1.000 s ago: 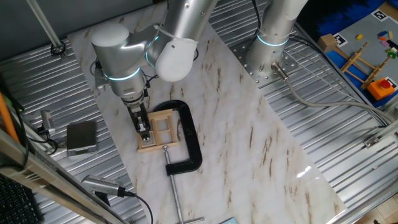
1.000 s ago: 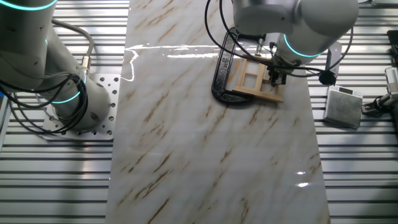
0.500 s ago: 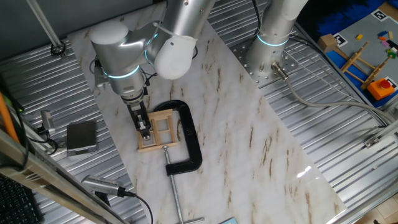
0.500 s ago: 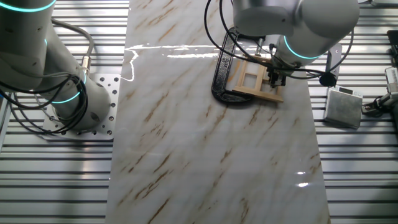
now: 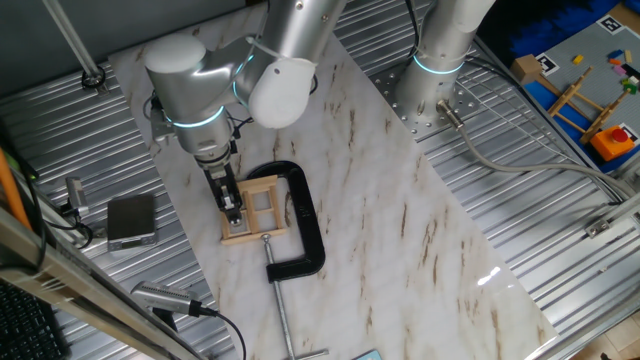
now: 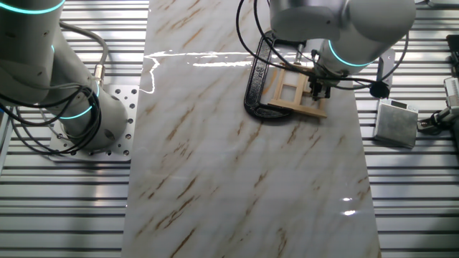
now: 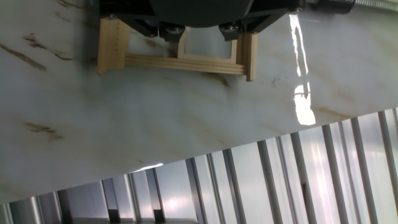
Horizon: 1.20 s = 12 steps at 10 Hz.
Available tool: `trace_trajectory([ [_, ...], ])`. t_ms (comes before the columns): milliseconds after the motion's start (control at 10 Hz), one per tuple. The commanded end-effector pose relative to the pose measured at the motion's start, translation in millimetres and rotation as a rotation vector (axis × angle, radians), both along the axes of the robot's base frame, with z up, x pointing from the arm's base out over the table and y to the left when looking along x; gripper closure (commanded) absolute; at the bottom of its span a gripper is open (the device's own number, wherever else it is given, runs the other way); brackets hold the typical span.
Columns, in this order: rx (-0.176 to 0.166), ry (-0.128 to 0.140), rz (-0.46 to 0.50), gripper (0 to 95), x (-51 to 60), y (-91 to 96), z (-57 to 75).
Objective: Close a sliding window
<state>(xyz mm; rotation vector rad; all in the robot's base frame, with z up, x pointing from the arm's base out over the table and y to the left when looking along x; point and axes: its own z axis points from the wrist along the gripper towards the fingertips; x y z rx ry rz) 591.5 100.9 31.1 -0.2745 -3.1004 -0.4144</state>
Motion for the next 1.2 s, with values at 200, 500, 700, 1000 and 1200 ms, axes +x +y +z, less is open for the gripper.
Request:
trace_trajectory([
  [200, 0.013, -0.001, -0.004, 57.0, 3.9, 1.3, 4.2],
  [500, 0.061, -0.008, -0.015, 38.0, 9.5, 4.8, 10.3],
  [700, 0.079, -0.015, -0.021, 38.0, 11.9, 8.1, 11.5],
  [1000, 0.082, -0.016, -0.023, 38.0, 13.1, 14.6, 11.9],
  [1200, 0.082, -0.016, -0.022, 38.0, 13.1, 15.4, 11.7],
])
